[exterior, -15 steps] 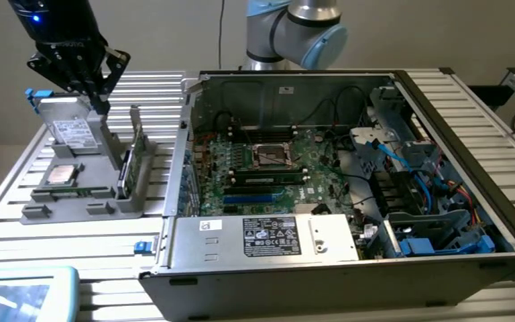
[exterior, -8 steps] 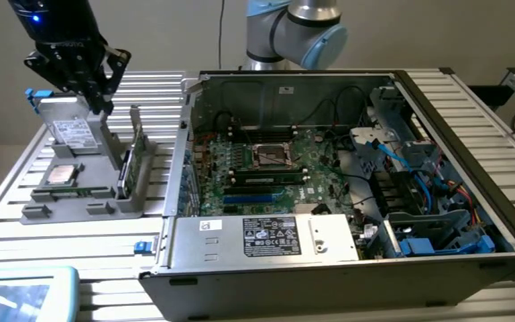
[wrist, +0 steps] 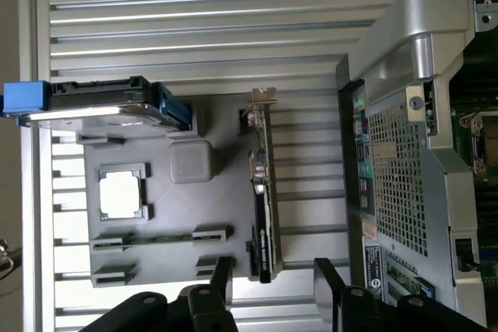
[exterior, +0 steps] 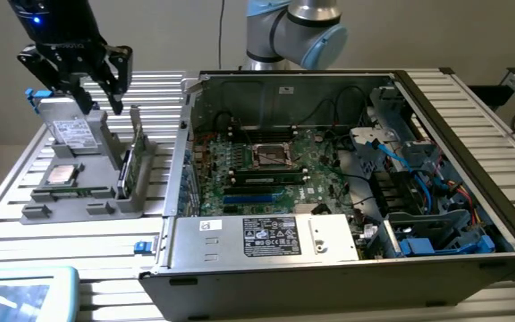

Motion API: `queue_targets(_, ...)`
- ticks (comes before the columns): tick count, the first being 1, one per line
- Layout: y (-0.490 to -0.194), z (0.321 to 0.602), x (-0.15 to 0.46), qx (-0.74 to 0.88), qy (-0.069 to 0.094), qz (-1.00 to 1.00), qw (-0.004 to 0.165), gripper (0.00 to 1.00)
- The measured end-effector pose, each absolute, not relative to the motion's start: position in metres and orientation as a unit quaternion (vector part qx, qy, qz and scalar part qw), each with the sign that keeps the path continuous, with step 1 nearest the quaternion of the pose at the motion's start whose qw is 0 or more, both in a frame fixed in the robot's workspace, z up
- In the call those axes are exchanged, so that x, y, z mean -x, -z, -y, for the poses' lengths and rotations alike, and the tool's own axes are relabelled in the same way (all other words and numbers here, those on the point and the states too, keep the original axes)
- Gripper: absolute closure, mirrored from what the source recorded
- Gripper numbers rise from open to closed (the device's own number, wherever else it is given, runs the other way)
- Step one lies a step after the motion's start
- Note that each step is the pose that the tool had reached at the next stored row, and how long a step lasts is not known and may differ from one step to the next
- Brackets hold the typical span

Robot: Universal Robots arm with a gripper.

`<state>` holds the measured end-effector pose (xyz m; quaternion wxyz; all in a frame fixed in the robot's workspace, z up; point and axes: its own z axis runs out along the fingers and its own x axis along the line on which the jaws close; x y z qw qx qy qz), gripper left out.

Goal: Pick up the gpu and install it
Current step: 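Pick up the gpu and move the gpu toward the slot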

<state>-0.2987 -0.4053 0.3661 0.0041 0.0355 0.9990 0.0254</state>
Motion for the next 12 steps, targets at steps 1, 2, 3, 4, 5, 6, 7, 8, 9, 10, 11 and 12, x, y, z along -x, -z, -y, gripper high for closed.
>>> queue_targets(1,-0.364,0.405,0.299,-0.036,-0.025,-0.999,0.004,0.46)
queue_targets(2,-0.363,0.405,0.299,-0.036,-0.025,-0.999,0.004,0.46)
queue_targets(3,-0.361,0.405,0.299,-0.035,-0.025,-0.999,0.003,0.46)
queue_targets(4,-0.359,0.406,0.299,-0.035,-0.025,-0.999,0.003,0.46)
queue_targets(5,-0.357,0.406,0.299,-0.034,-0.025,-0.999,0.002,0.46)
queue_targets(6,-0.356,0.407,0.299,-0.033,-0.025,-0.999,0.001,0.46)
queue_targets(7,-0.354,0.408,0.299,-0.032,-0.026,-0.999,0.0,0.46)
queue_targets(8,-0.353,0.408,0.299,-0.032,-0.026,-0.999,-0.001,0.46)
queue_targets(9,-0.351,0.409,0.299,-0.031,-0.026,-0.999,-0.002,0.46)
queue_targets(10,-0.349,0.409,0.299,-0.031,-0.027,-0.999,-0.002,0.46)
queue_targets(11,-0.347,0.409,0.299,-0.031,-0.027,-0.999,-0.003,0.46)
queue_targets(12,-0.346,0.409,0.298,-0.031,-0.027,-0.999,-0.003,0.46)
